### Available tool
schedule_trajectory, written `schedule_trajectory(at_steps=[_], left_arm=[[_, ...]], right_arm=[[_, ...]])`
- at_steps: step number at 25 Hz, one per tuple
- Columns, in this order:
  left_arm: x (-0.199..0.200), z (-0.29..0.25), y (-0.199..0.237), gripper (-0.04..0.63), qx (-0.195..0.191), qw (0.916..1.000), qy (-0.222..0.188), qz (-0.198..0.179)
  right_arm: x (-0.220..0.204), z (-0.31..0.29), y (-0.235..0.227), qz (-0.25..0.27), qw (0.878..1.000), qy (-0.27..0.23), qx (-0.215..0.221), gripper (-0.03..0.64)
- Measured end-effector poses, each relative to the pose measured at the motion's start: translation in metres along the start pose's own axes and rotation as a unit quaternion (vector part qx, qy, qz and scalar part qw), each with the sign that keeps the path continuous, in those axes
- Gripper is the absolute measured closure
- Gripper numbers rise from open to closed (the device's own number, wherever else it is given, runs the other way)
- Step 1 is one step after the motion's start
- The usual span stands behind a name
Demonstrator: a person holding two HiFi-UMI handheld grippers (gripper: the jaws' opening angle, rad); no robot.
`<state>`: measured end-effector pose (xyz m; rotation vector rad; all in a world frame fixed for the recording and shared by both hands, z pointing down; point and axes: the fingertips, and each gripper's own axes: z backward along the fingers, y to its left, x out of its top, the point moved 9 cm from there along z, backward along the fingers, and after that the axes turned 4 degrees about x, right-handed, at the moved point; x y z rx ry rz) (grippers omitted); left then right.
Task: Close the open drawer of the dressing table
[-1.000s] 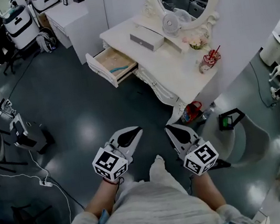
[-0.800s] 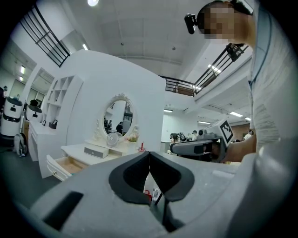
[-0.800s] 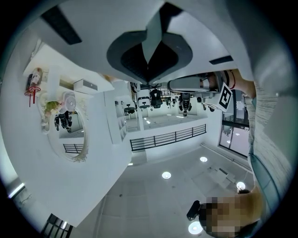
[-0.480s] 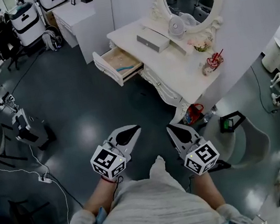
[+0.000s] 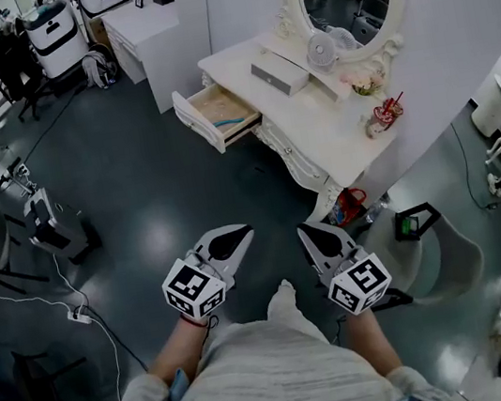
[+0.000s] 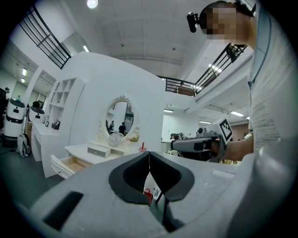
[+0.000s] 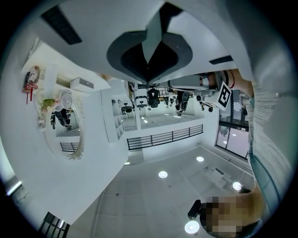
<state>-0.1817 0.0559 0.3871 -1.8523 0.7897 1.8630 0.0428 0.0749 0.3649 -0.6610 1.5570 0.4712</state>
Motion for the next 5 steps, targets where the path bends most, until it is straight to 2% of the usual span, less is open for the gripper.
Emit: schedule_trajectory(at_steps=[5], left_arm=[[-0.0012, 0.0024, -0.0014, 0.58, 0.002, 1.0, 0.001, 0.003]], right_arm=[[-0.0004, 0.0011, 0.0031, -0.001, 1.0, 0.0, 0.0, 0.607]])
